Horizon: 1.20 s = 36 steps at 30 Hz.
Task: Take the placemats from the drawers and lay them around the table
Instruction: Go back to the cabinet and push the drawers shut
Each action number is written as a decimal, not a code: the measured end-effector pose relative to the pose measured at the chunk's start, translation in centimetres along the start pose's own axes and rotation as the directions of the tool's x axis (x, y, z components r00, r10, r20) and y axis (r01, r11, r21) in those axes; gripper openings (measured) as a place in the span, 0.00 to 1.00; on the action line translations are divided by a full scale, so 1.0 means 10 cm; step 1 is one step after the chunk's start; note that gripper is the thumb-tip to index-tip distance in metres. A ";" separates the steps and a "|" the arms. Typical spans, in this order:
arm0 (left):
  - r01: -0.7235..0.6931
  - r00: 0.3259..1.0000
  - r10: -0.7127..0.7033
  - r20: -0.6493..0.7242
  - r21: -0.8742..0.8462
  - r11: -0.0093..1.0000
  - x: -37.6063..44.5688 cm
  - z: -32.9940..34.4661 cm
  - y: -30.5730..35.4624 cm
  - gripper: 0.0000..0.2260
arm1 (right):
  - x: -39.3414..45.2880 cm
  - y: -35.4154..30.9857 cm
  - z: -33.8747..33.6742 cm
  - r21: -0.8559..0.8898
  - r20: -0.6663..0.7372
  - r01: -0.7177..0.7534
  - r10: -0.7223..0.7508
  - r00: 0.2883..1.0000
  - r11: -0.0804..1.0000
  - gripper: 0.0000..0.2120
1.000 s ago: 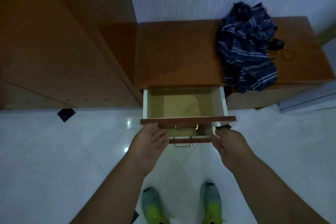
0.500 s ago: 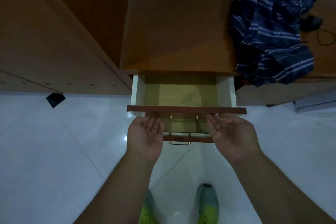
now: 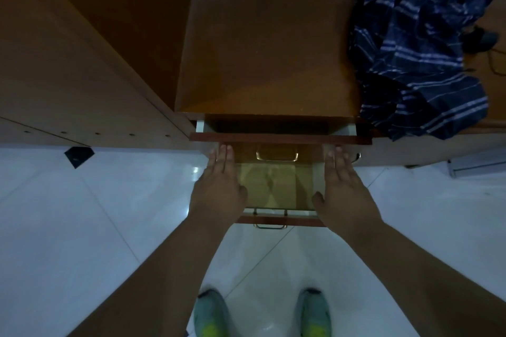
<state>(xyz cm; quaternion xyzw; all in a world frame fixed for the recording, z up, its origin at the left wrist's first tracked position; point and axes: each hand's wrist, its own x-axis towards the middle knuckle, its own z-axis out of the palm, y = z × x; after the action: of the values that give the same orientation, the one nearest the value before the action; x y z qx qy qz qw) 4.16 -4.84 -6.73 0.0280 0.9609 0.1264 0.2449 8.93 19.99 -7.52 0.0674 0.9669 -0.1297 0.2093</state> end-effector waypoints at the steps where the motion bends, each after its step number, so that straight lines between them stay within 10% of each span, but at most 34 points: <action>1: -0.013 1.000 0.013 0.000 0.048 0.999 0.01 0.01 0.00 0.38 | 0.03 -0.01 0.02 -0.039 -0.005 0.005 -0.005 1.000 0.999 0.42; 13: -0.057 0.998 0.062 -0.029 0.138 0.989 0.35 -0.02 -0.01 0.39 | 0.41 -0.13 -0.01 -0.015 -0.114 -0.010 0.008 0.993 1.000 0.42; 16: 0.042 0.999 -0.048 -0.025 -0.203 0.978 0.18 0.19 -0.03 0.37 | 0.27 -0.14 0.10 0.230 -0.124 -0.054 0.085 0.989 0.972 0.36; 19: 0.321 0.913 -0.387 0.129 -0.812 0.488 -0.02 0.42 0.04 0.21 | 0.10 -0.20 0.29 0.722 0.114 -0.311 0.338 0.934 0.617 0.18; 22: 0.503 0.715 -0.588 0.377 -0.862 0.059 -0.17 0.72 0.00 0.23 | -0.01 -0.19 0.54 0.810 0.537 -0.586 0.433 0.724 -0.023 0.06; 28: 0.541 0.592 -0.445 0.671 -0.741 -0.398 -0.16 1.08 -0.09 0.15 | -0.17 -0.03 1.10 0.607 0.771 -0.760 0.405 0.491 -0.234 0.13; 32: 0.469 0.591 -0.401 0.700 -0.702 -0.535 -0.07 1.12 -0.07 0.10 | -0.07 0.05 1.19 0.599 0.762 -0.515 0.239 0.601 -0.613 0.04; 36: 0.382 0.684 -0.399 0.611 -0.766 -0.518 -0.07 1.11 -0.02 0.17 | 0.00 -0.03 1.17 0.688 0.690 -0.490 0.274 0.670 -0.535 0.06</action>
<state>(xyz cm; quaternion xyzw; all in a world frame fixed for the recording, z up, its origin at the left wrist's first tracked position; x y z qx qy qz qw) 10.03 -2.55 -15.84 -0.5589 0.3862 0.7097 0.1868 13.43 16.42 -17.71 0.5735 0.3187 -0.7362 0.1662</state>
